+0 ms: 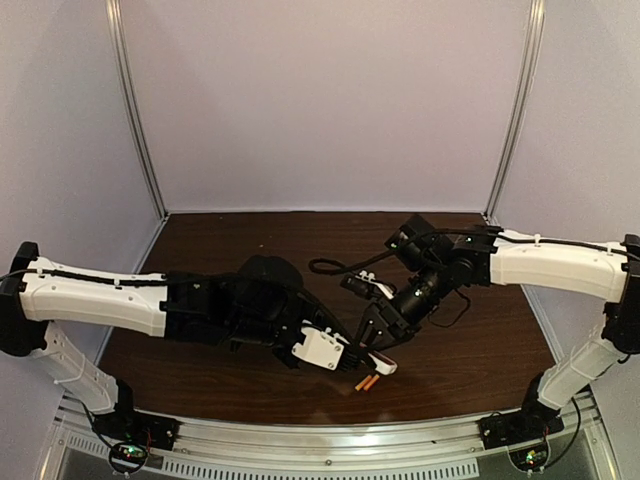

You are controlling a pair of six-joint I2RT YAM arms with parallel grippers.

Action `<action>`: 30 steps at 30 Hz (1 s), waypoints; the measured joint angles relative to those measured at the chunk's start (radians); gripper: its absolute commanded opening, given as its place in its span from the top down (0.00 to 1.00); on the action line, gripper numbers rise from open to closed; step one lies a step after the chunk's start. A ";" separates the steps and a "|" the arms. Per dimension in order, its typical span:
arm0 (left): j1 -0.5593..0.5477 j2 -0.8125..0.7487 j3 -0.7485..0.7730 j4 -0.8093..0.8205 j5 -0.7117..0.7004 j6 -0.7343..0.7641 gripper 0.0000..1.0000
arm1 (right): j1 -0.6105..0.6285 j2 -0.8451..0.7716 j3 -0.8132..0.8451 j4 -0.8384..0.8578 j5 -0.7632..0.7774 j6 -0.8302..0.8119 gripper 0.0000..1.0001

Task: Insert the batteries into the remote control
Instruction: Pass from the right arm to the left, then pass from the left arm to the right

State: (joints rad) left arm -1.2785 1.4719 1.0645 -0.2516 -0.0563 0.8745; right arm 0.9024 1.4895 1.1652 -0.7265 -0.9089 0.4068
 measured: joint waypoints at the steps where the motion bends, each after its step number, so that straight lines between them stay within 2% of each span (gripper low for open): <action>1: -0.001 0.005 0.006 -0.005 0.001 0.003 0.83 | 0.001 0.008 0.008 -0.016 -0.001 -0.006 0.82; 4: -0.003 0.010 0.013 -0.022 0.005 0.015 0.94 | 0.001 0.015 0.022 -0.041 -0.002 -0.016 0.77; 5: -0.005 0.010 0.014 -0.025 0.005 0.016 0.98 | 0.002 0.018 0.029 -0.052 0.000 -0.020 0.73; 8: -0.006 0.009 0.023 -0.037 0.007 0.007 1.00 | 0.002 0.028 0.058 -0.093 0.003 -0.034 0.46; 10: -0.006 0.007 0.026 -0.033 0.008 0.000 1.00 | 0.001 0.032 0.089 -0.128 0.016 -0.047 0.34; 13: -0.005 -0.014 0.027 -0.031 0.010 -0.029 1.00 | -0.008 0.036 0.164 -0.181 0.044 -0.077 0.23; 19: -0.004 -0.093 0.005 -0.025 0.061 -0.125 1.00 | -0.115 -0.020 0.326 -0.119 0.113 -0.095 0.12; 24: 0.045 -0.184 -0.009 0.005 0.137 -0.281 1.00 | -0.181 -0.179 0.302 0.044 0.196 -0.065 0.01; 30: 0.180 -0.261 -0.010 0.078 0.237 -0.532 1.00 | -0.180 -0.301 0.277 0.173 0.235 -0.064 0.00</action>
State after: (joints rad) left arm -1.0988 1.2110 1.0542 -0.1734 0.1802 0.3424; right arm 0.7223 1.1889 1.4425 -0.5537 -0.6743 0.3428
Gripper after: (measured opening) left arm 0.158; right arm 0.993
